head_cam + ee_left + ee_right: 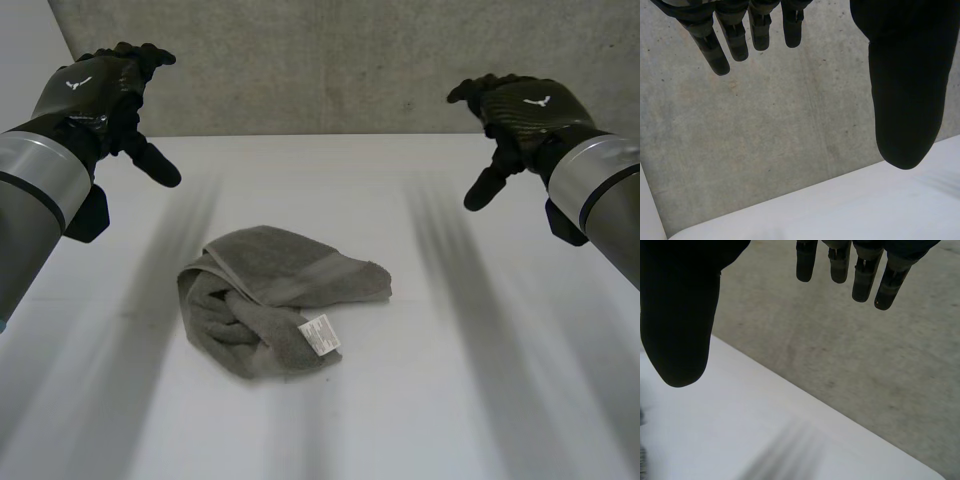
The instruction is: Fold the towel.
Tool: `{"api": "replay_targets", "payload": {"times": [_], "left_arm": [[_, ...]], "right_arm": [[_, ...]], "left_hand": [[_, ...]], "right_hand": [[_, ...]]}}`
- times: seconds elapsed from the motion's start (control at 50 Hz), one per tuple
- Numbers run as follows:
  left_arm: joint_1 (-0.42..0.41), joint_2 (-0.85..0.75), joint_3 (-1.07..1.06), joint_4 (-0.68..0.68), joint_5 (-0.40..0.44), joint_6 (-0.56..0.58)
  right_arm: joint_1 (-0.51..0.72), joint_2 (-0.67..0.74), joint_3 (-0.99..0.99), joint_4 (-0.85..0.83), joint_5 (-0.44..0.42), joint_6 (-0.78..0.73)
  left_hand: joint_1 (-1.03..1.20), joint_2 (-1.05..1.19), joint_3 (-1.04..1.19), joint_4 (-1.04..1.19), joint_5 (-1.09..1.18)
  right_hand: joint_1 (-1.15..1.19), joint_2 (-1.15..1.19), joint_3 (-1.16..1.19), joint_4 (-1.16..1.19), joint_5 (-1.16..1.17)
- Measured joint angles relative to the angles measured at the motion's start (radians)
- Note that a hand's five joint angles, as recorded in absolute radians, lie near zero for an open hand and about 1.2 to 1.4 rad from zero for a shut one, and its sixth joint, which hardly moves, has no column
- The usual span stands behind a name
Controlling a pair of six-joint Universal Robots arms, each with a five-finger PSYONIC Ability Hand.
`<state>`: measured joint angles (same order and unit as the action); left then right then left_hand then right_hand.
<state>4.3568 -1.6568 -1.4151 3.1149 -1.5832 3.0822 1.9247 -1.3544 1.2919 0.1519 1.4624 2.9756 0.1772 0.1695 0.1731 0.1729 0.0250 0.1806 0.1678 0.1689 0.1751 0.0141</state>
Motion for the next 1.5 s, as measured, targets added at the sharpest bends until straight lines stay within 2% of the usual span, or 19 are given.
{"api": "replay_targets", "payload": {"times": [0.1,0.2,0.3,0.4,0.56,0.64,0.76,0.9,0.94,0.96,1.0,1.04,1.08,1.1,1.34,1.42,1.5], "left_arm": [[0.009,-0.018,0.005,0.008,0.013,0.005],[0.081,-0.079,0.005,0.010,0.102,0.006],[0.165,-0.159,0.002,0.005,0.199,0.006],[0.225,-0.252,-0.004,0.003,0.252,0.007],[0.266,-0.360,-0.035,0.011,0.263,0.010],[0.275,-0.399,-0.054,0.016,0.266,0.018],[0.274,-0.437,-0.094,0.028,0.300,0.026],[0.262,-0.452,-0.135,0.061,0.337,0.027],[0.260,-0.455,-0.140,0.072,0.339,0.027],[0.258,-0.459,-0.143,0.083,0.340,0.027],[0.255,-0.463,-0.144,0.093,0.339,0.027],[0.247,-0.468,-0.142,0.105,0.338,0.027],[0.238,-0.471,-0.138,0.111,0.337,0.026],[0.231,-0.472,-0.135,0.114,0.336,0.026],[0.139,-0.400,-0.020,0.118,0.310,0.023],[0.105,-0.342,0.087,0.118,0.269,0.017],[0.071,-0.269,0.219,0.131,0.189,0.005]], "right_arm": [[0.003,0.013,-0.001,0.017,-0.087,-0.039],[0.058,0.075,-0.035,0.048,-0.163,-0.041],[0.139,0.169,-0.115,0.060,-0.177,0.017],[0.209,0.288,-0.225,0.061,-0.173,0.103],[0.304,0.498,-0.417,0.066,-0.166,0.169],[0.345,0.607,-0.514,0.068,-0.150,0.170],[0.386,0.754,-0.652,0.069,-0.104,0.159],[0.394,0.829,-0.734,0.067,-0.090,0.152],[0.394,0.833,-0.742,0.065,-0.091,0.149],[0.393,0.835,-0.749,0.063,-0.094,0.144],[0.393,0.834,-0.753,0.062,-0.096,0.135],[0.392,0.831,-0.758,0.061,-0.098,0.117],[0.392,0.830,-0.761,0.061,-0.099,0.103],[0.391,0.829,-0.764,0.061,-0.098,0.091],[0.349,0.817,-0.834,0.059,-0.074,0.045],[0.278,0.788,-0.962,0.054,-0.036,0.050],[0.189,0.731,-1.132,0.017,0.030,0.080]], "left_hand": [[0.000,0.000,0.000,0.000,0.000],[0.018,0.029,0.024,0.023,0.002],[0.060,0.068,0.064,0.064,0.035],[0.112,0.120,0.115,0.115,0.085],[0.167,0.175,0.171,0.170,0.140],[0.193,0.201,0.197,0.198,0.168],[0.236,0.242,0.238,0.239,0.211],[0.368,0.375,0.371,0.368,0.337],[0.426,0.434,0.431,0.432,0.399],[0.566,0.574,0.570,0.563,0.534],[0.653,0.656,0.652,0.653,0.622],[0.811,0.822,0.818,0.813,0.783],[0.840,0.852,0.847,0.848,0.811],[0.929,0.946,0.940,0.942,0.911],[1.010,1.044,1.038,1.040,0.999],[1.010,1.046,1.040,1.042,1.002],[1.010,1.046,1.041,1.044,1.003]], "right_hand": [[0.000,0.000,0.000,0.000,0.000],[0.000,0.000,0.000,0.000,0.000],[0.000,0.000,0.000,0.000,0.000],[0.000,0.000,0.000,0.000,0.000],[0.056,0.037,0.038,0.029,0.023],[0.158,0.118,0.119,0.112,0.095],[0.403,0.341,0.341,0.331,0.311],[0.674,0.582,0.574,0.568,0.548],[0.803,0.688,0.686,0.680,0.659],[0.853,0.734,0.734,0.728,0.705],[0.905,0.779,0.769,0.763,0.740],[1.084,0.940,0.939,0.933,0.903],[1.136,0.979,0.979,0.973,0.951],[1.155,1.002,1.000,0.994,0.970],[1.202,1.041,1.044,1.039,1.014],[1.204,1.042,1.046,1.040,1.014],[1.207,1.045,1.046,1.041,1.015]]}}
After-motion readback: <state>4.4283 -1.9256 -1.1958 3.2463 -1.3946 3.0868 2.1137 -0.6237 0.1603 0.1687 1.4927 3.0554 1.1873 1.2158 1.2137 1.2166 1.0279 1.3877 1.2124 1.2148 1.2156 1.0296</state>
